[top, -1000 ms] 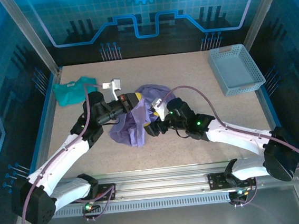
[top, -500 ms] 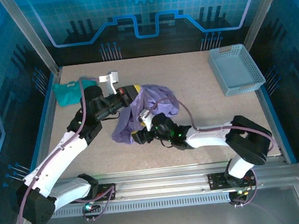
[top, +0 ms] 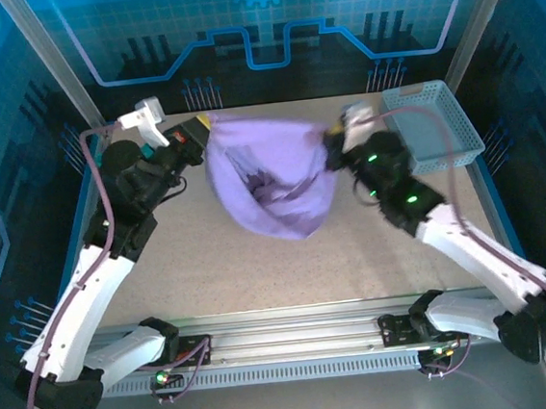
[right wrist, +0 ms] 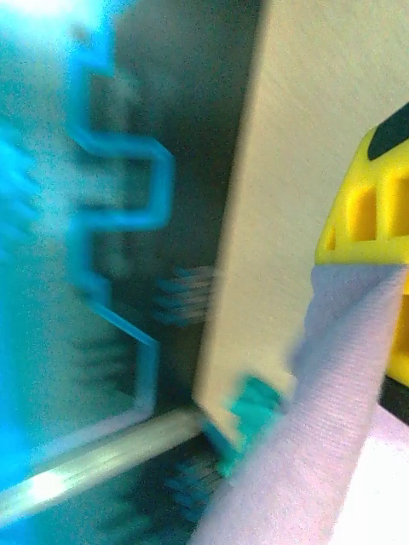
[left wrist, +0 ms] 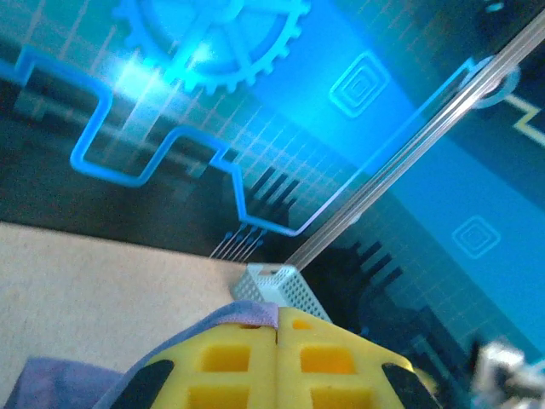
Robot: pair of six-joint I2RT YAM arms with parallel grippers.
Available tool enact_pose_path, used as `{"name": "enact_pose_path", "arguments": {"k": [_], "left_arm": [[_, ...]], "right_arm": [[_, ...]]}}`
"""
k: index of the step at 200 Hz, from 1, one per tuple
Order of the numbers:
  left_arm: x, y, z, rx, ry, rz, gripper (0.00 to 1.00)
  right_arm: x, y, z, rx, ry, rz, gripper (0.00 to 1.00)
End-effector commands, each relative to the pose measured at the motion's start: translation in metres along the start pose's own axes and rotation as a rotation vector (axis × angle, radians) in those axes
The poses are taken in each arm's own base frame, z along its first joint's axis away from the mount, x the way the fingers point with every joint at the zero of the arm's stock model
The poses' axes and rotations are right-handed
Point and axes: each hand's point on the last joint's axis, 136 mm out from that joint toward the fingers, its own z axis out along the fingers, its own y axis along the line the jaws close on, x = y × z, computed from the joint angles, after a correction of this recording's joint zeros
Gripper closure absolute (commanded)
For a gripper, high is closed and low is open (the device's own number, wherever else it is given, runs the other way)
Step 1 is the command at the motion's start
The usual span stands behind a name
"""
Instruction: Fold the inside-out t-shirt
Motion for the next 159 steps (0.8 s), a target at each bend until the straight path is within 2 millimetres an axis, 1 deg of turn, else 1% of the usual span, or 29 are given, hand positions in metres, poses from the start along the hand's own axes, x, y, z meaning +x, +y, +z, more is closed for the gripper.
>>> {"name": "enact_pose_path", "arguments": {"k": [1,7,16,24,34,42,50,60,61,62,73,80,94,105,114,127,135,147,159], "left_arm": [[-0.042,-0.023,-0.009,0.020,-0.116,0.084,1.00],[-0.043,-0.022,-0.009,0.010,-0.118,0.092,1.00],[-0.043,-0.017,-0.011,-0.013,-0.122,0.105,1.00],[-0.040,-0.007,-0.012,-0.046,-0.120,0.111,1.00],[-0.031,0.008,-0.013,-0.091,-0.110,0.108,1.00],[-0.020,0.025,-0.014,-0.131,-0.096,0.100,1.00],[-0.007,0.043,-0.015,-0.178,-0.074,0.093,1.00],[0.011,0.068,-0.018,-0.238,-0.045,0.079,1.00],[0.013,0.071,-0.018,-0.243,-0.042,0.077,1.00],[0.014,0.073,-0.019,-0.249,-0.039,0.076,1.00],[0.033,0.100,-0.024,-0.312,-0.002,0.060,1.00],[0.046,0.117,-0.027,-0.349,0.024,0.049,1.00],[0.070,0.145,-0.036,-0.413,0.072,0.031,1.00],[0.086,0.164,-0.042,-0.457,0.104,0.019,1.00],[0.098,0.177,-0.048,-0.487,0.124,0.009,1.00],[0.110,0.190,-0.054,-0.516,0.149,-0.004,1.00],[0.116,0.194,-0.056,-0.520,0.164,-0.012,1.00],[0.122,0.196,-0.057,-0.519,0.183,-0.017,1.00],[0.125,0.197,-0.058,-0.521,0.193,-0.017,1.00]], "right_arm": [[-0.030,-0.004,-0.017,-0.012,0.046,-0.098,1.00],[-0.037,-0.002,-0.017,-0.023,0.050,-0.113,1.00],[-0.037,0.003,-0.014,-0.044,0.081,-0.126,1.00],[-0.030,0.006,-0.011,-0.061,0.123,-0.131,1.00],[-0.009,0.007,-0.006,-0.077,0.195,-0.131,1.00],[0.013,0.007,-0.001,-0.083,0.262,-0.123,1.00],[0.039,0.007,0.004,-0.086,0.336,-0.109,0.99],[0.076,0.008,0.009,-0.095,0.428,-0.089,0.98],[0.084,0.009,0.010,-0.099,0.446,-0.086,0.97],[0.084,0.009,0.010,-0.099,0.446,-0.086,0.97],[0.126,0.014,0.016,-0.110,0.549,-0.071,0.96],[0.150,0.019,0.019,-0.122,0.606,-0.061,0.95],[0.197,0.037,0.025,-0.173,0.723,-0.050,0.91],[0.229,0.050,0.029,-0.196,0.813,-0.072,0.89],[0.250,0.059,0.029,-0.207,0.881,-0.093,0.85],[0.272,0.061,0.026,-0.206,0.957,-0.098,0.76],[0.281,0.055,0.024,-0.185,0.986,-0.097,0.69],[0.290,0.044,0.016,-0.141,1.015,-0.095,0.59],[0.292,0.034,0.009,-0.107,1.016,-0.094,0.54]]}}
